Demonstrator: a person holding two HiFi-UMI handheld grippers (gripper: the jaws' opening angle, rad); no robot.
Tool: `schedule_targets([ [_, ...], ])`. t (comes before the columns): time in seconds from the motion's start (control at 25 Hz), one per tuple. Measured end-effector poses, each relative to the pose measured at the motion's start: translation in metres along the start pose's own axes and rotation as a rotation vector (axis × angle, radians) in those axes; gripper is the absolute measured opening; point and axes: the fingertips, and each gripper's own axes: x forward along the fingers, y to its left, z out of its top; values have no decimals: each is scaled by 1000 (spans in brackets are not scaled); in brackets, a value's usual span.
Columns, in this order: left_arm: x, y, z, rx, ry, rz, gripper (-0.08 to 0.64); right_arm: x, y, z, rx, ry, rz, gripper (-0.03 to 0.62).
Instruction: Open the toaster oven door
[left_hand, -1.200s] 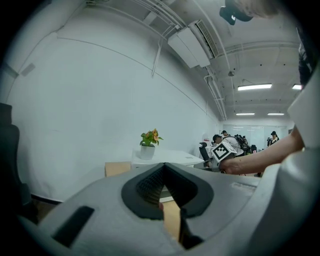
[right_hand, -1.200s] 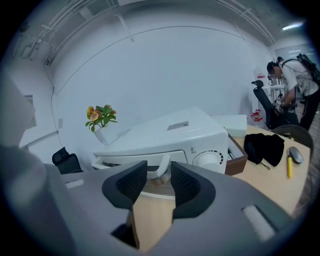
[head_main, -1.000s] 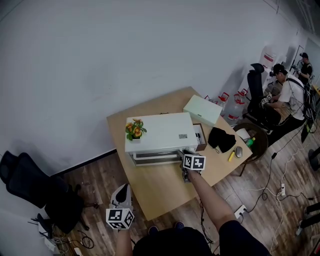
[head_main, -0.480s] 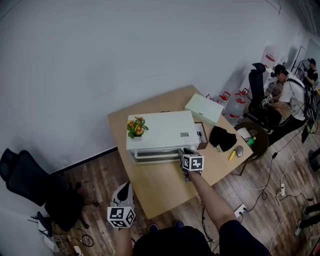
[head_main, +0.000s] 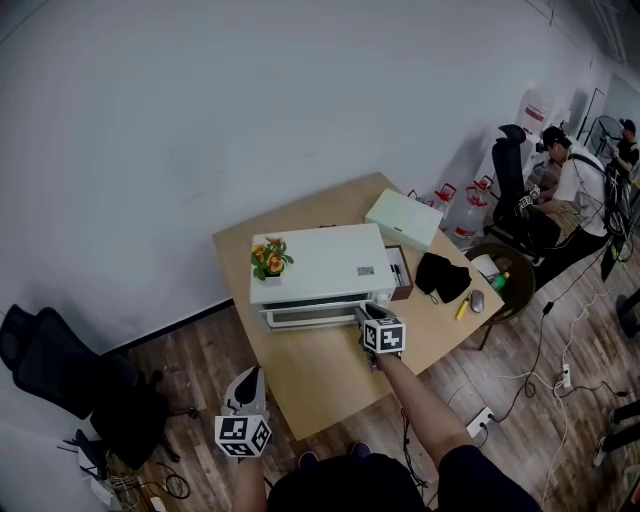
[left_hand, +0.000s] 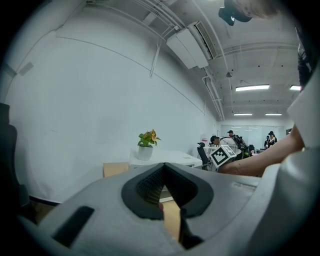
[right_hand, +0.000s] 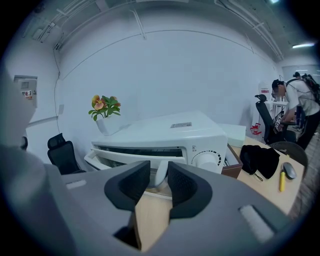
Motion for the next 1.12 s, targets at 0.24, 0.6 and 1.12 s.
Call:
schedule_targets([
  [0.24, 0, -1, -2, 0, 5, -2, -2, -8, 2, -7, -6, -16, 1, 124],
  [0.6, 0, 1, -3, -7, -2, -2, -2, -15, 6, -21, -21, -37, 10, 124],
  [1.12, -1, -13, -7, 8, 8, -25, -2, -35, 9, -55, 9, -46, 23, 124],
])
